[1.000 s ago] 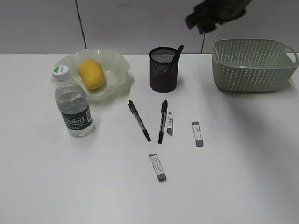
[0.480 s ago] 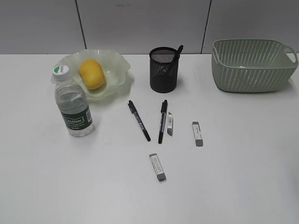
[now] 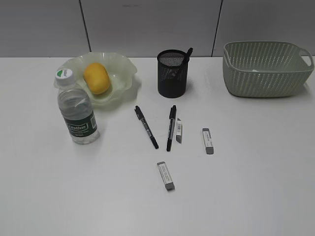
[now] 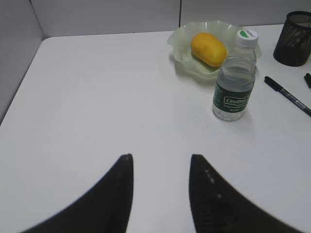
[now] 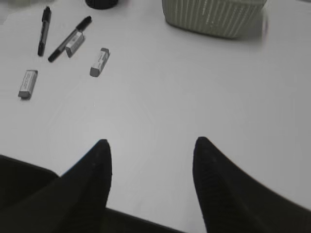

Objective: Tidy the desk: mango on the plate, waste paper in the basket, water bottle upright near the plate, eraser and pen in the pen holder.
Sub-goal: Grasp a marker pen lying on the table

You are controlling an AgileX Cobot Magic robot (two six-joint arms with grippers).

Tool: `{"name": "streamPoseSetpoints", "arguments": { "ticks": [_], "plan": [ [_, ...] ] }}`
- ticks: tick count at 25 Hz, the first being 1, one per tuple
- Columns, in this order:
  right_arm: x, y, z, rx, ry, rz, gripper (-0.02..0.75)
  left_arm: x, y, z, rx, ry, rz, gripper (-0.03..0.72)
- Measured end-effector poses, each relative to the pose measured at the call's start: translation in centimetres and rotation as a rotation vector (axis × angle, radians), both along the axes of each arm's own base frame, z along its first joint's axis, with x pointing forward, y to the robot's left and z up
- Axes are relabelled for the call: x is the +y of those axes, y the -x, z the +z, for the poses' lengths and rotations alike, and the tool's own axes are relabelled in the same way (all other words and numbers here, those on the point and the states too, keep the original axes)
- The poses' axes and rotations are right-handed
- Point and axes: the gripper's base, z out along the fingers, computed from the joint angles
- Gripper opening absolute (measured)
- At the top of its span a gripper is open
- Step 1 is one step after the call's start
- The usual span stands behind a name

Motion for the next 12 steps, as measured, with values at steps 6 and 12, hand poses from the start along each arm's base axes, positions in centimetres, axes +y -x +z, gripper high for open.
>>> {"name": "streamPoseSetpoints", "arguments": {
  "ticks": [6, 12],
  "plan": [
    [-0.5, 1.4, -0.2, -0.076, -0.05, 0.011, 0.435, -0.3, -1.0, 0.1, 0.057, -0.016, 0.0, 0.29],
    [-0.5, 1.4, -0.2, -0.072, -0.058, 0.018, 0.435, -1.7, -4.3, 1.6, 0.197, -0.045, -0.059, 0.29]
  ]
}}
